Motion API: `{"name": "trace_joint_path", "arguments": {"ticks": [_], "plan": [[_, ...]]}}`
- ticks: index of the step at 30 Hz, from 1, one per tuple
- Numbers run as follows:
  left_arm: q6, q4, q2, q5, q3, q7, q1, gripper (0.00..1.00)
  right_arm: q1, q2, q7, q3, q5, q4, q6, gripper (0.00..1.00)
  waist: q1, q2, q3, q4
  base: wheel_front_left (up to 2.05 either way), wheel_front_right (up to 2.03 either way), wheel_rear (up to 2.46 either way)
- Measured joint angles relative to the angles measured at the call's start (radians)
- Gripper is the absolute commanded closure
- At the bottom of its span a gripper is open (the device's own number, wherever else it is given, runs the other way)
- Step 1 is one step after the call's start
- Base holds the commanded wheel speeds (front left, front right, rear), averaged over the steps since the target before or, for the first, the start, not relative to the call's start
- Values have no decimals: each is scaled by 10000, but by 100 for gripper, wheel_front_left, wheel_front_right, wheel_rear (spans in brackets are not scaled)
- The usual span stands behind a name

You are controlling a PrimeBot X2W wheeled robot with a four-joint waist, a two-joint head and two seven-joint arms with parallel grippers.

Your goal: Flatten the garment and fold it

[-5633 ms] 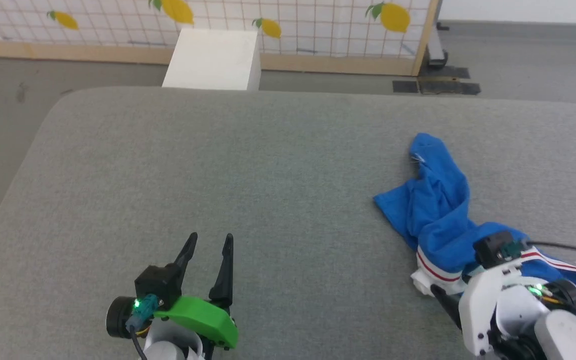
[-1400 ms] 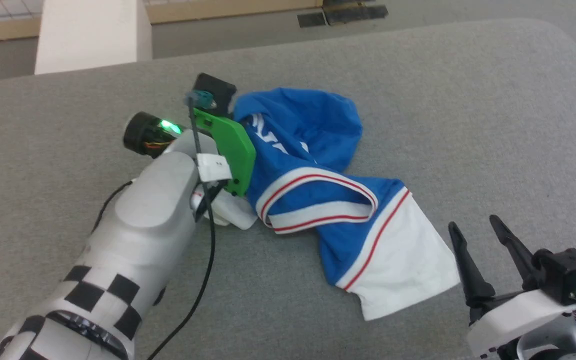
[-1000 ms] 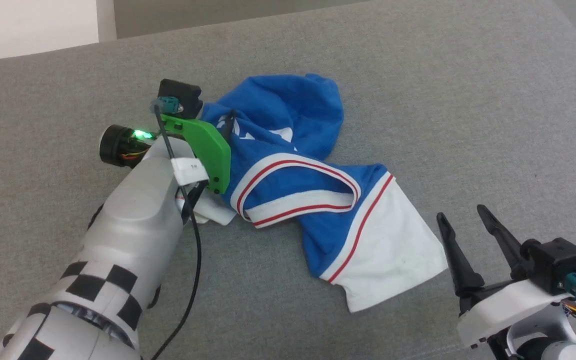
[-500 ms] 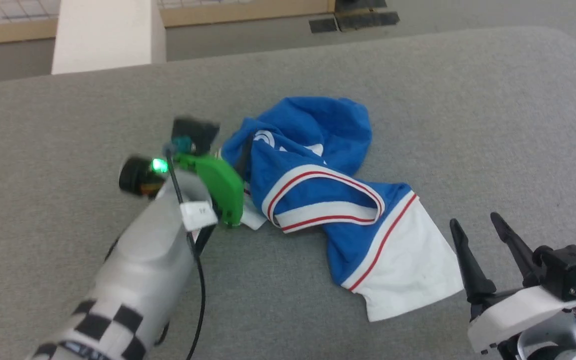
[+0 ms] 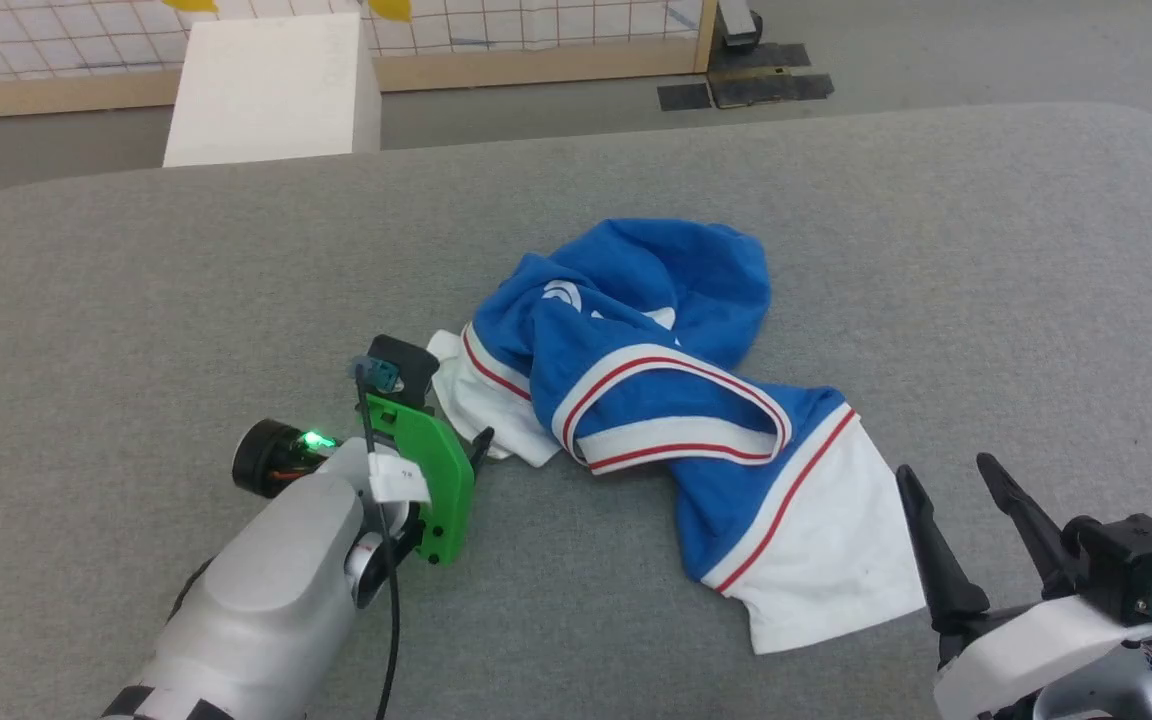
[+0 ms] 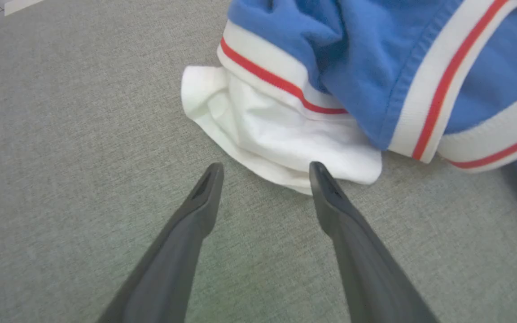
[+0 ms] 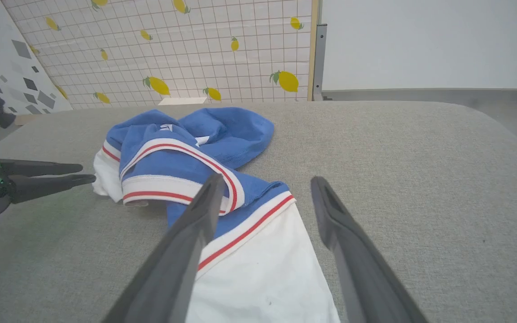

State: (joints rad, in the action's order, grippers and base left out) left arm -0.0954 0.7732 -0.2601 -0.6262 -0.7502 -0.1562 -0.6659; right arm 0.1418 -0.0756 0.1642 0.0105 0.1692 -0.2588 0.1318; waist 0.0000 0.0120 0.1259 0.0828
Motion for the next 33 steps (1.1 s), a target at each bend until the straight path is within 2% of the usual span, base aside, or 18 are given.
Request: {"name": "trace_joint_path", "arguments": {"ticks": [8, 13, 14, 15, 20, 23, 26, 29, 33], "plan": [[125, -113, -128, -173, -433, -1797, -144, 0, -89, 35, -38, 100, 84, 104, 0, 0, 0, 0, 511, 381, 0, 0, 0], [-19, 29, -228, -205, -673, -2790, -596, 0, -253, 81, -155, 117, 92, 255, 0, 0, 0, 0, 798, 679, 0, 0, 0], [-56, 25, -236, -238, -717, -2913, -640, 4, -267, 92, -167, 119, 94, 282, 0, 0, 0, 0, 835, 721, 0, 0, 0], [-102, -48, -307, -284, -802, -3012, -720, 100, -293, 123, -238, 105, 94, 359, 0, 0, 0, 0, 922, 828, 0, 0, 0], [-174, -518, -412, -341, -857, -2527, -546, 100, -291, 159, -247, -61, 94, 474, 0, 0, 0, 0, 824, 744, 0, 0, 0], [-38, -1097, -621, -341, -761, -2094, -271, 100, -288, 174, -247, -121, 96, 487, 0, 0, 0, 0, 691, 564, 0, 0, 0], [238, -1912, -1078, -341, -639, -1824, 178, 100, -257, 192, -247, -163, 98, 476, 0, 0, 0, 0, 526, 369, 0, 0, 0], [673, -3024, -1772, -345, -359, -1708, 607, 100, -149, 201, -236, -201, 96, 456, 0, 0, 0, 0, 365, 162, 0, 0, 0], [1517, -4684, -2853, -596, 324, -1714, 1464, 100, -59, 209, -213, -255, 96, 345, 0, 0, 0, 0, 201, -87, 0, 0, 0]]}}
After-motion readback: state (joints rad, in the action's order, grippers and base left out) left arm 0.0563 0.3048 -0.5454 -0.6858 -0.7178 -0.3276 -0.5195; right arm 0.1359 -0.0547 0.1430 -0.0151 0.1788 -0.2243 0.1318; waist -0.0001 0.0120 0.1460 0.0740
